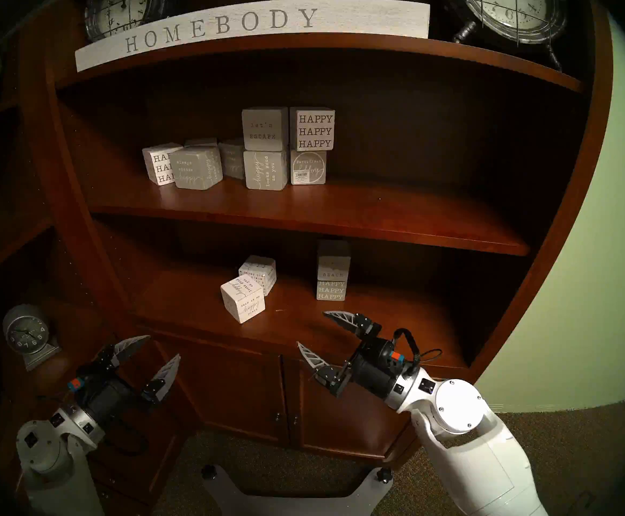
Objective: Stack four cubes vertically into two groups
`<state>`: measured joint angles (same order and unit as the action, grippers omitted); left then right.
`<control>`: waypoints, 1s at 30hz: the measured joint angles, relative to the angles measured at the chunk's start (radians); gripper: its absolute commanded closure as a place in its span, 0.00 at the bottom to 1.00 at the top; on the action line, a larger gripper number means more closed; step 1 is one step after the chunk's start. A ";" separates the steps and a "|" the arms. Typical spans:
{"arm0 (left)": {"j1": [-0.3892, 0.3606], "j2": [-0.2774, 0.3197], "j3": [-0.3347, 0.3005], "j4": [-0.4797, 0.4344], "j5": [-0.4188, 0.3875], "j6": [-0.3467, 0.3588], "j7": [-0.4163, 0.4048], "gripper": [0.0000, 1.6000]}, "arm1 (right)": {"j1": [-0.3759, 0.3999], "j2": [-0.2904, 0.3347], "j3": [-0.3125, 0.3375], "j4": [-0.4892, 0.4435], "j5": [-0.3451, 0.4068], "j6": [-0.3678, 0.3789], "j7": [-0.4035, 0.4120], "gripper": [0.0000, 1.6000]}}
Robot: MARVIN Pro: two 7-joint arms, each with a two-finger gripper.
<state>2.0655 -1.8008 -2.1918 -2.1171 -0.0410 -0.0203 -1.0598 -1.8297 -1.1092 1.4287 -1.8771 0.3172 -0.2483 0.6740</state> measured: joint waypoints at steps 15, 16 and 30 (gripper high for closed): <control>-0.006 0.005 0.000 0.005 0.000 0.004 -0.002 0.00 | -0.006 -0.001 0.007 -0.008 0.000 -0.001 0.026 0.00; -0.009 0.008 0.000 0.008 -0.001 0.006 -0.004 0.00 | -0.006 -0.001 0.007 -0.008 0.000 -0.001 0.026 0.00; -0.147 0.104 0.033 0.120 -0.004 0.105 -0.039 0.00 | -0.006 -0.006 0.012 -0.008 -0.001 -0.001 0.034 0.00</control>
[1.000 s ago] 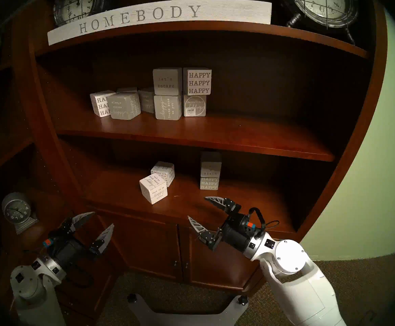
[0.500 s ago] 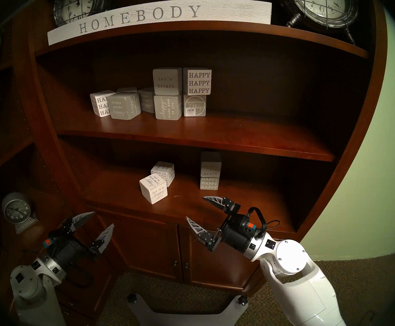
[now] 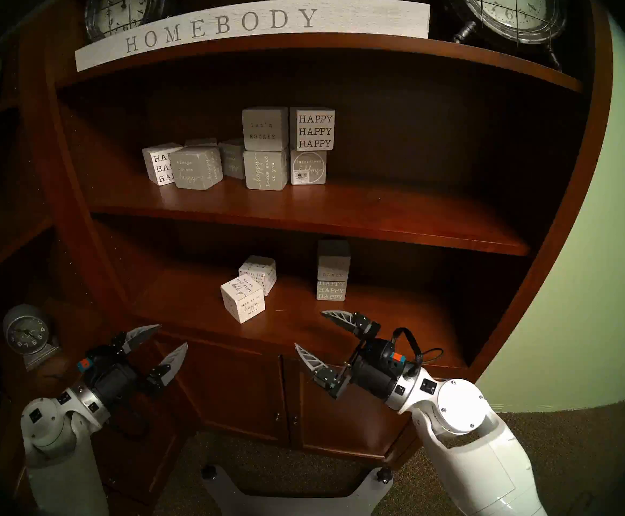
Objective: Stack four cubes vertically into two groups
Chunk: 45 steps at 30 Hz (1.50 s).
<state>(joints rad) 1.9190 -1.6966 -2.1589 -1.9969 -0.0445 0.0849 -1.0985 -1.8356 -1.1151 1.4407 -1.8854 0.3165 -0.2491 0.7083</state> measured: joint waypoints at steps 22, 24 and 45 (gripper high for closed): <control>-0.207 0.097 0.113 0.195 0.115 0.034 0.036 0.00 | 0.000 -0.006 0.004 0.000 -0.001 0.000 -0.001 0.00; -0.223 0.099 0.122 0.212 0.123 0.032 0.043 0.00 | 0.000 -0.006 0.004 0.000 -0.002 0.000 -0.001 0.00; -0.332 0.128 0.171 0.322 0.112 0.013 0.017 0.00 | 0.000 -0.009 0.006 0.000 -0.003 0.000 -0.001 0.00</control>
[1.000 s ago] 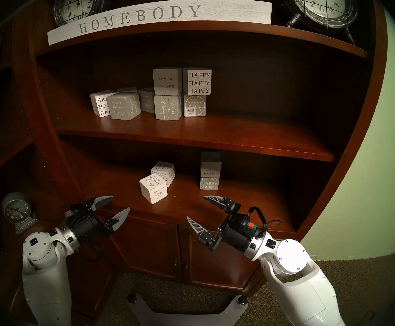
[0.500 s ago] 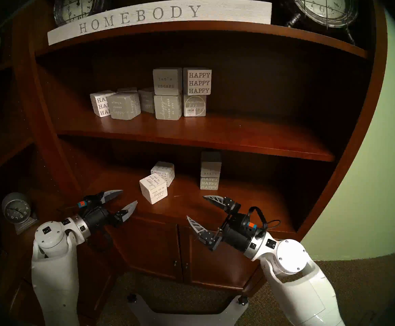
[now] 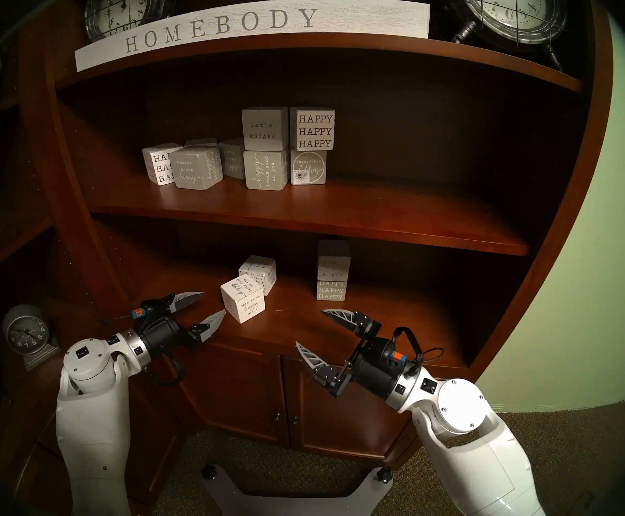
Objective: Stack four cubes vertically into two groups
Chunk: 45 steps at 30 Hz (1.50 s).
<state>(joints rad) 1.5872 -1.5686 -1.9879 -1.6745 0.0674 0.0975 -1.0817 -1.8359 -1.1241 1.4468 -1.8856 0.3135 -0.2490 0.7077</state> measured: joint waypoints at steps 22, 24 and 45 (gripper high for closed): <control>-0.096 0.022 0.029 0.127 -0.004 -0.033 -0.021 0.00 | 0.000 -0.002 0.002 0.000 -0.001 0.000 0.000 0.00; -0.101 0.023 0.030 0.129 -0.006 -0.035 -0.024 0.00 | 0.000 -0.002 0.002 0.000 -0.001 0.000 0.000 0.00; -0.134 0.015 0.050 0.140 -0.019 -0.035 -0.053 0.00 | -0.001 -0.003 0.003 0.000 -0.002 0.000 0.000 0.00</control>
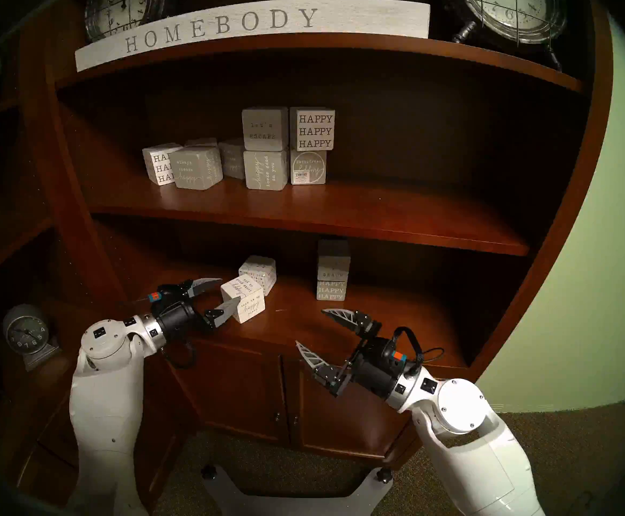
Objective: Stack four cubes vertically into two groups
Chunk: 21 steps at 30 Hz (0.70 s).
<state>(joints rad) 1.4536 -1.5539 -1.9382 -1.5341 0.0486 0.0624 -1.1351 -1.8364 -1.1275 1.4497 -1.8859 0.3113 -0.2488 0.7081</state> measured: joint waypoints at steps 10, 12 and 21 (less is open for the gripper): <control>-0.026 0.002 0.007 0.059 0.002 -0.006 -0.002 0.00 | 0.000 0.000 0.000 0.000 0.000 0.000 0.000 0.00; -0.032 0.004 0.008 0.069 0.003 -0.009 -0.001 0.00 | 0.000 -0.001 0.000 0.000 0.000 0.000 0.000 0.00; -0.056 0.017 0.008 0.109 0.006 -0.022 0.020 0.00 | 0.000 -0.001 0.001 0.000 -0.001 0.000 0.000 0.00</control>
<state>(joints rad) 1.3973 -1.5367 -1.9300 -1.4253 0.0543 0.0409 -1.1147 -1.8366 -1.1284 1.4504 -1.8860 0.3107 -0.2488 0.7084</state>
